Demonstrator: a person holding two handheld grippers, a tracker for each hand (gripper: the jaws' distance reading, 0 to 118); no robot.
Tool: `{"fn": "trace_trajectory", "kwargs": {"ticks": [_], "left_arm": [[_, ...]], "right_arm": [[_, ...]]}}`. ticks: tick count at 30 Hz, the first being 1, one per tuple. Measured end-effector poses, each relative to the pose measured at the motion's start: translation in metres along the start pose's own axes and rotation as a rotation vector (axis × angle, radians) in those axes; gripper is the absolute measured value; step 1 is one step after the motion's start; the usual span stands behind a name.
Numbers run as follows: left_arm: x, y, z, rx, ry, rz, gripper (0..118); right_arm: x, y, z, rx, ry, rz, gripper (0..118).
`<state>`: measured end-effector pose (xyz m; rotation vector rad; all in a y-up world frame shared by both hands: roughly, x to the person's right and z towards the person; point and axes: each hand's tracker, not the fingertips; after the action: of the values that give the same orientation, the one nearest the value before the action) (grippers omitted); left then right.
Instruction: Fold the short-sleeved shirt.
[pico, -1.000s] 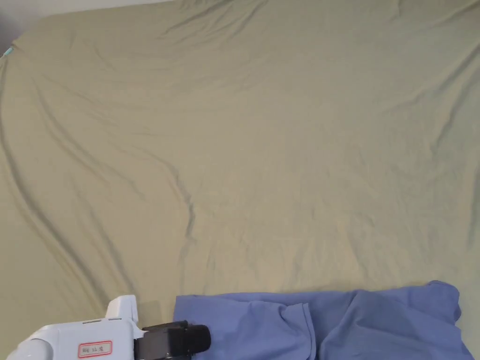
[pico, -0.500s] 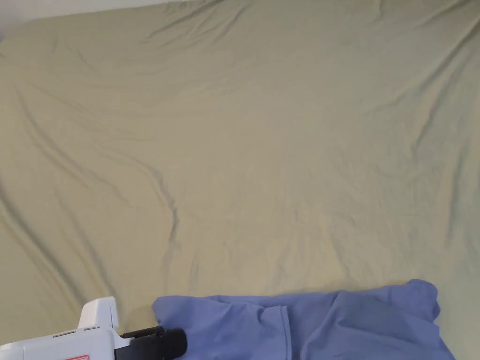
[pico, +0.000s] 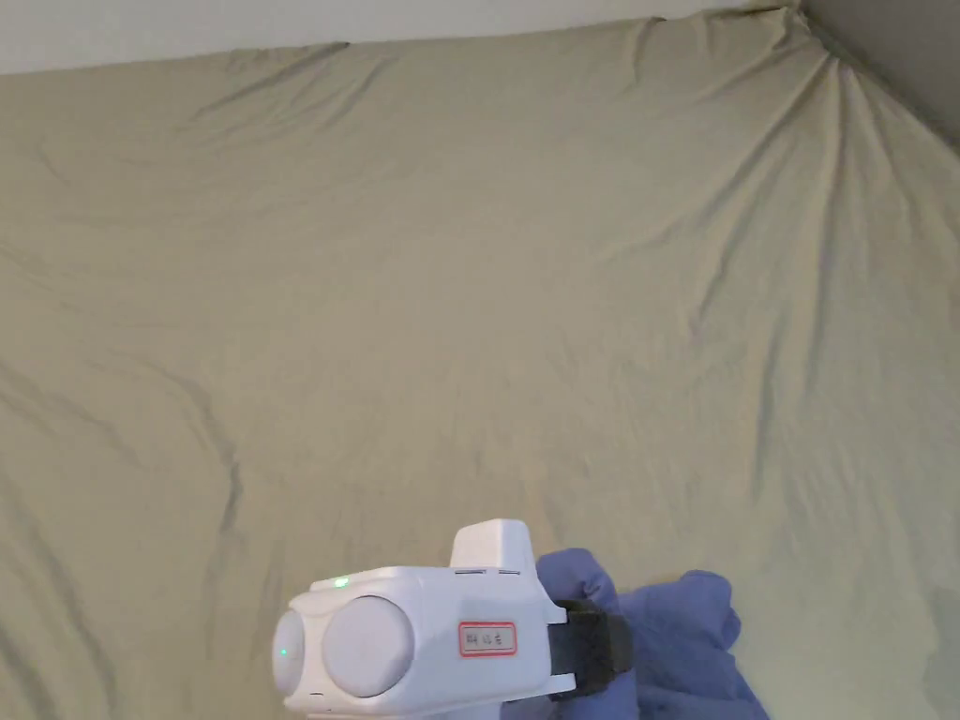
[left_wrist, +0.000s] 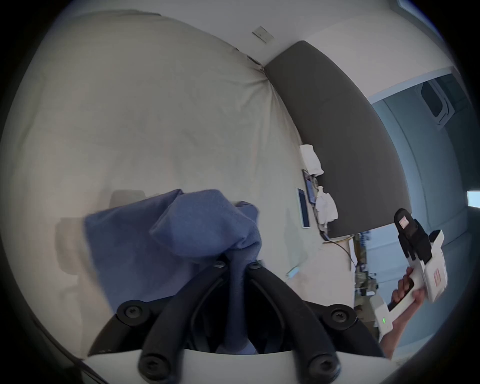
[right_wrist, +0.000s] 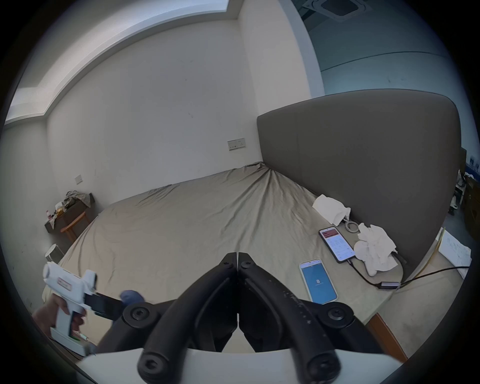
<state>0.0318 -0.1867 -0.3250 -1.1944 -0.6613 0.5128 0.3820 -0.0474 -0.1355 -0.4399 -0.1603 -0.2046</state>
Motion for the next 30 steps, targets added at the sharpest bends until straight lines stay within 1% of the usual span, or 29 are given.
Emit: {"fn": "trace_trajectory", "kwargs": {"ticks": [1,4,6,10,12,13,14,15,16,17,18,19,20,21,22,23,24,25,27,30], "left_arm": [[0.006,0.001,-0.014,-0.001,0.006,0.006,7],[0.018,0.000,-0.050,-0.040,0.046,-0.038,7],[0.012,-0.002,-0.065,-0.065,0.042,0.003,6],[0.002,-0.006,-0.065,-0.047,0.040,0.031,6],[0.000,-0.006,-0.060,-0.034,0.023,0.020,7],[-0.004,-0.006,-0.057,-0.026,-0.011,0.023,12],[-0.008,-0.005,-0.052,-0.043,-0.077,0.056,46],[-0.013,-0.007,-0.045,-0.051,-0.129,0.103,87],[-0.017,-0.010,-0.036,-0.033,-0.177,0.126,118],[-0.023,-0.014,-0.016,0.041,-0.206,0.132,114],[-0.025,-0.014,-0.003,0.045,-0.211,0.131,112],[-0.030,-0.017,0.010,0.059,-0.188,0.146,112],[-0.034,-0.020,0.023,0.077,-0.161,0.145,110],[-0.041,-0.022,0.033,0.111,-0.135,0.137,99],[-0.047,-0.024,0.042,0.142,-0.107,0.123,71],[-0.052,-0.025,0.045,0.154,-0.067,0.114,4],[-0.055,-0.028,0.041,0.150,-0.011,0.119,1],[-0.064,-0.031,0.041,0.153,0.028,0.126,0],[-0.068,-0.030,0.033,0.091,-0.027,0.131,0],[-0.057,-0.027,0.009,0.101,-0.067,0.121,0]], "right_arm": [[0.002,0.000,0.002,0.001,-0.012,0.001,1],[0.010,0.001,0.006,0.004,-0.030,-0.001,1],[0.013,0.001,0.007,0.011,-0.038,-0.010,1],[0.013,0.000,0.006,0.009,-0.044,-0.011,1],[0.013,-0.001,0.004,0.005,-0.046,-0.009,1],[0.012,-0.001,0.002,0.001,-0.042,-0.010,1],[0.011,-0.002,0.001,0.001,-0.040,-0.012,1],[0.009,-0.002,0.000,0.001,-0.037,-0.014,1],[0.008,-0.002,-0.001,-0.002,-0.031,-0.015,1],[0.006,-0.002,-0.002,-0.002,-0.029,-0.014,1],[0.004,-0.003,-0.002,-0.001,-0.027,-0.011,1],[0.003,-0.003,-0.003,-0.005,-0.024,-0.006,1],[0.003,-0.003,-0.004,-0.006,-0.023,-0.004,1],[0.001,-0.003,-0.004,-0.006,-0.021,-0.002,1],[0.001,-0.003,-0.005,-0.008,-0.018,-0.002,1],[0.001,-0.003,-0.007,-0.010,-0.017,-0.004,1],[0.000,-0.003,-0.007,-0.010,-0.015,-0.006,1],[-0.001,-0.003,-0.008,-0.011,-0.013,-0.008,1],[-0.001,-0.004,-0.008,-0.013,-0.012,-0.011,1],[-0.002,-0.005,-0.008,-0.021,-0.015,-0.006,1]]}}
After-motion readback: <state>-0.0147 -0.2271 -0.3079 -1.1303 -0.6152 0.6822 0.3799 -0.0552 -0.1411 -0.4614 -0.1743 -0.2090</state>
